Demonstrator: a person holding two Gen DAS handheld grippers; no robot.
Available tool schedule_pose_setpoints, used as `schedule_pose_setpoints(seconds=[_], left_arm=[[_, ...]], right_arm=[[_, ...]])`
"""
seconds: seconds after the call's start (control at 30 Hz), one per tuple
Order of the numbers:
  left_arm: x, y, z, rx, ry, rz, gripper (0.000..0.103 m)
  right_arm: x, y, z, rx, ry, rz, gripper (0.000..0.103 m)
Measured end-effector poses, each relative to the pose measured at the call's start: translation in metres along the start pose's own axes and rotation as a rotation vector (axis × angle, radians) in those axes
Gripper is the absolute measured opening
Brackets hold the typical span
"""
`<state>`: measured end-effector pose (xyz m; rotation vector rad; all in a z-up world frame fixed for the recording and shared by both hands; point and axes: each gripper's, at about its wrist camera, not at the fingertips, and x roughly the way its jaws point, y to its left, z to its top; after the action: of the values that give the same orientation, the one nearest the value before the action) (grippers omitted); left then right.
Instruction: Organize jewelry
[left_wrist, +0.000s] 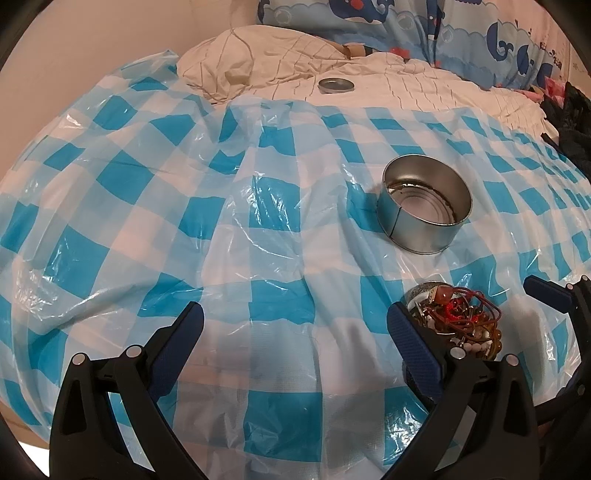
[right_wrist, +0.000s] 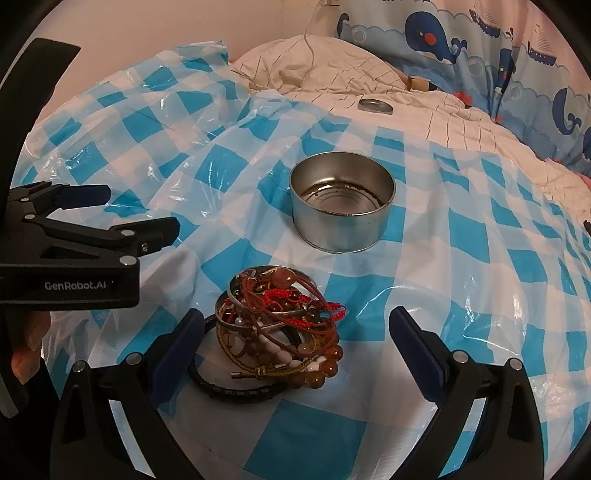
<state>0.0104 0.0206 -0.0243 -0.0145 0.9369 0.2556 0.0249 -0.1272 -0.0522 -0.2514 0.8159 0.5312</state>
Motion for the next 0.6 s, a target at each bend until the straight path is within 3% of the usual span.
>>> schedule_pose_setpoints(seconds=[0.47,0.53,0.6], left_arm=[[0.0001,-0.0060,-0.0010,0.005,-0.003,0.000,0.095],[0.0004,-0.0075,-0.0003,0.009,-0.003,0.003,0.095],[0.0008,-0.0071,0.0001,0.007,-0.003,0.004,0.095]], right_arm=[[-0.0032,-0.0004,-0.0010,-0.002,-0.020,0.024,0.096],[-0.0032,-0.0004,-0.0012,0.001,-0.016,0.034,0.093],[-0.0015,-0.0009,-0.0011,0.002,0.002,0.043,0.073]])
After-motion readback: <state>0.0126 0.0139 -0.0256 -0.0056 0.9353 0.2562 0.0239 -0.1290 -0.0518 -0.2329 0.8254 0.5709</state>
